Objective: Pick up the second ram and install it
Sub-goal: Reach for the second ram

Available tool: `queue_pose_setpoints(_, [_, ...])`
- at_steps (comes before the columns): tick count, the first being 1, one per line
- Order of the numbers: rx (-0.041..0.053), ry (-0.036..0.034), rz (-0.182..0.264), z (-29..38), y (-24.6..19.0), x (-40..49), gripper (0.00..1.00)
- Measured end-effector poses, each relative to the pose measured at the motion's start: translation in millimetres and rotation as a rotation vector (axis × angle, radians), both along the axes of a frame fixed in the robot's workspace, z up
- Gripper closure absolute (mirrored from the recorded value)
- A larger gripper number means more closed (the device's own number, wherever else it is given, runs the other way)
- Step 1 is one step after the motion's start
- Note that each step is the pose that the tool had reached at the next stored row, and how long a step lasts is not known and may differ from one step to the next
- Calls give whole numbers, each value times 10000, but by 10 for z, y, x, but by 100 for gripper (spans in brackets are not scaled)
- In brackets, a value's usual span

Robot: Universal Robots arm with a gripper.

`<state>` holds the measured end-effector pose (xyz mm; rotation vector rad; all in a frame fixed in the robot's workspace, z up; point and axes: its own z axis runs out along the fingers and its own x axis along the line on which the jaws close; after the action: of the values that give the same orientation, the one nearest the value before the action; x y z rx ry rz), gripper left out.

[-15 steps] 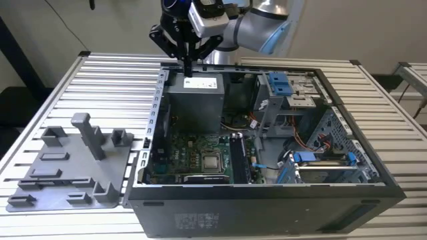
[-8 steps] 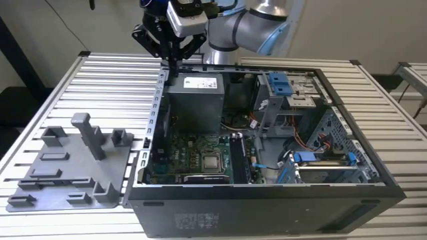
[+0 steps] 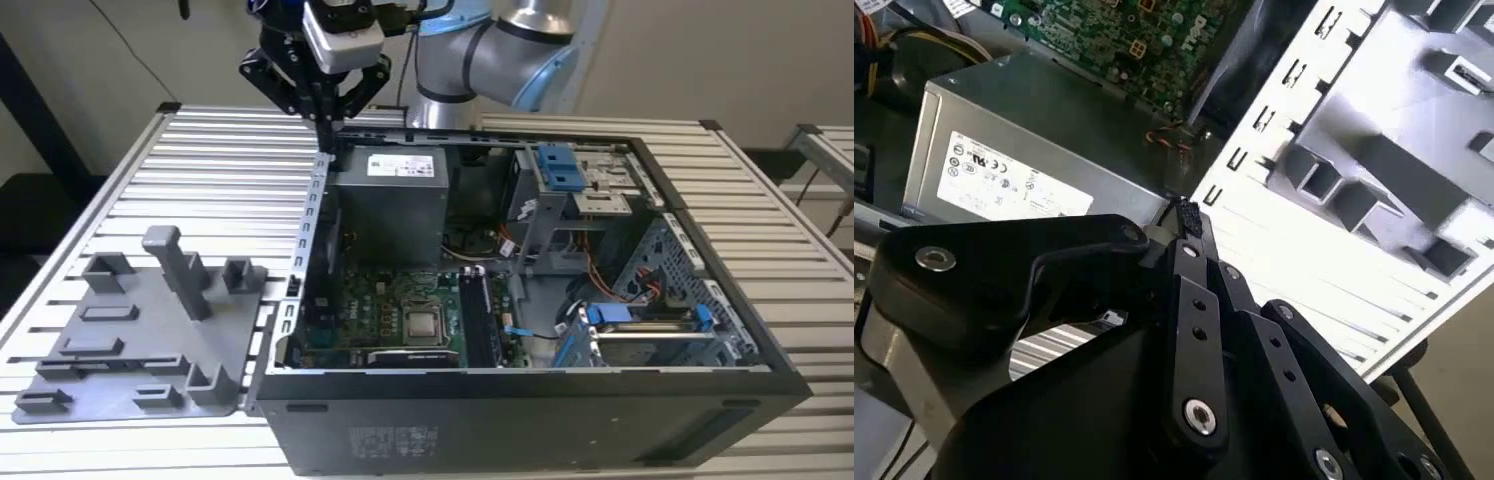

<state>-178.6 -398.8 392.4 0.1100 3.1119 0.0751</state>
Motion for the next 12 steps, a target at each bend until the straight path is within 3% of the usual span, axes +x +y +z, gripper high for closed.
queue_pose_setpoints(12, [-1, 1, 0, -4, 0, -257, 89])
